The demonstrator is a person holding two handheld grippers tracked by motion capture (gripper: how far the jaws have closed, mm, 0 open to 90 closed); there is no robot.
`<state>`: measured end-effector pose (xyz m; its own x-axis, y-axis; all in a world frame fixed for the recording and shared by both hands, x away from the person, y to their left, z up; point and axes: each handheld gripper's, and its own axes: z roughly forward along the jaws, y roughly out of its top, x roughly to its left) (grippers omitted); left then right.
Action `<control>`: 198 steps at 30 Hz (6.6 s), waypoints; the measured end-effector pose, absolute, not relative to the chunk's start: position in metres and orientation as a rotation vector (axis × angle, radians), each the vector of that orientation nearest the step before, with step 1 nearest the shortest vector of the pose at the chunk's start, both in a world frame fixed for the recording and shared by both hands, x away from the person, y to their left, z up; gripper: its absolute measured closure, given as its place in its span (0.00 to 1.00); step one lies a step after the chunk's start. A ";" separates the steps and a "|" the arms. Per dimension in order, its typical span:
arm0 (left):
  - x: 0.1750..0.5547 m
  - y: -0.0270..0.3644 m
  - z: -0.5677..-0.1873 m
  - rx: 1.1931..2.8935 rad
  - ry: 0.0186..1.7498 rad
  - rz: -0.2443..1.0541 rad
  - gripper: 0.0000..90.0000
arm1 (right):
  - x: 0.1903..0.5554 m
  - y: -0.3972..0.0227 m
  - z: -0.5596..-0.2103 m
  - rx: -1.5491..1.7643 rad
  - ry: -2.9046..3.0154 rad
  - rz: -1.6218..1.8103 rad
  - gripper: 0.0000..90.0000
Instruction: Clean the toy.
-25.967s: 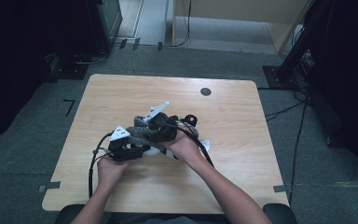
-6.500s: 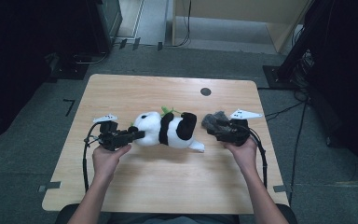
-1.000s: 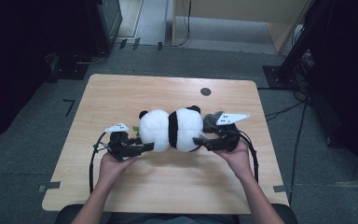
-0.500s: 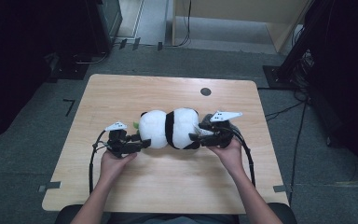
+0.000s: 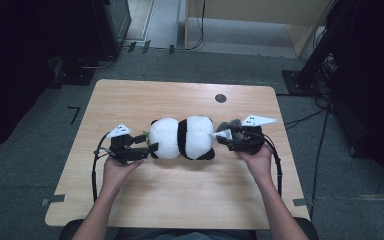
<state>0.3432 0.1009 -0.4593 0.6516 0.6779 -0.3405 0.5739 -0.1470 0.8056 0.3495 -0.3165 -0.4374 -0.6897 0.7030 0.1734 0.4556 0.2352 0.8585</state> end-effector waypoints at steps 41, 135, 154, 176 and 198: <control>0.370 0.091 -0.455 1.838 0.974 0.111 0.17 | 0.372 -0.350 -0.480 1.438 2.161 1.139 0.83; 0.364 0.081 -0.472 1.882 1.041 0.147 0.41 | 0.453 -0.202 -0.383 1.138 2.653 1.004 0.81; 0.365 0.082 -0.473 1.877 1.029 0.145 0.37 | 0.446 -0.235 -0.370 1.184 2.552 1.111 0.82; 0.364 0.081 -0.471 1.884 1.027 0.156 0.38 | 0.459 -0.127 -0.389 1.039 2.719 1.082 0.82; 0.364 0.082 -0.472 1.884 1.027 0.148 0.39 | 0.456 -0.206 -0.381 1.177 2.696 1.068 0.81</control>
